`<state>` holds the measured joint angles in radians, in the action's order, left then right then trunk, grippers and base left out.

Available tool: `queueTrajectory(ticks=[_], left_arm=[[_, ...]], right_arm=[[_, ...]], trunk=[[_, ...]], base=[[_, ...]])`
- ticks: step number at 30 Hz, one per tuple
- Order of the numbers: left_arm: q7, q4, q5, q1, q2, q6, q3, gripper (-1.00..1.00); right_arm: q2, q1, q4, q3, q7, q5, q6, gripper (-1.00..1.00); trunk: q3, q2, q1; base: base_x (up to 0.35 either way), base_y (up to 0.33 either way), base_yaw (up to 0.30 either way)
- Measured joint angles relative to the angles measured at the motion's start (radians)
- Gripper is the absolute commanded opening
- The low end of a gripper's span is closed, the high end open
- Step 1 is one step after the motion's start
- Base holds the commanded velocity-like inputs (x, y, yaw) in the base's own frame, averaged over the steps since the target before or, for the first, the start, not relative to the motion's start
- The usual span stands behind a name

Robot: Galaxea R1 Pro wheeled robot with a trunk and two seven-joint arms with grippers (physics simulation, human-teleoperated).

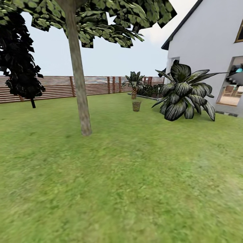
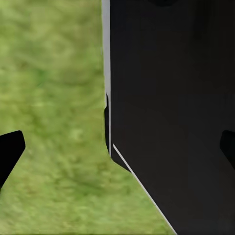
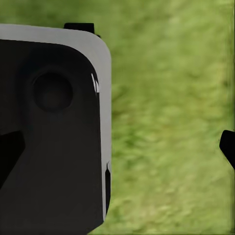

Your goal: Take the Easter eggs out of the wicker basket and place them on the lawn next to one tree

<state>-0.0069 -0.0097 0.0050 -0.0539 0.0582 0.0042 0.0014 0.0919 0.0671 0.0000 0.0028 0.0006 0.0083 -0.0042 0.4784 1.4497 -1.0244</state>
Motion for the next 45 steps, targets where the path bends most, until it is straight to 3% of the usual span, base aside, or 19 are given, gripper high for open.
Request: queueTrajectory(ticks=[45], left_arm=[[0.0,0.0,0.001,0.0,0.001,-0.001,0.0,1.0]], right_arm=[[-0.001,0.0,0.0,0.0,0.0,0.0,0.0,1.0]], trunk=[[0.003,0.0,0.0]], base=[[0.333,-0.123,0.055]])
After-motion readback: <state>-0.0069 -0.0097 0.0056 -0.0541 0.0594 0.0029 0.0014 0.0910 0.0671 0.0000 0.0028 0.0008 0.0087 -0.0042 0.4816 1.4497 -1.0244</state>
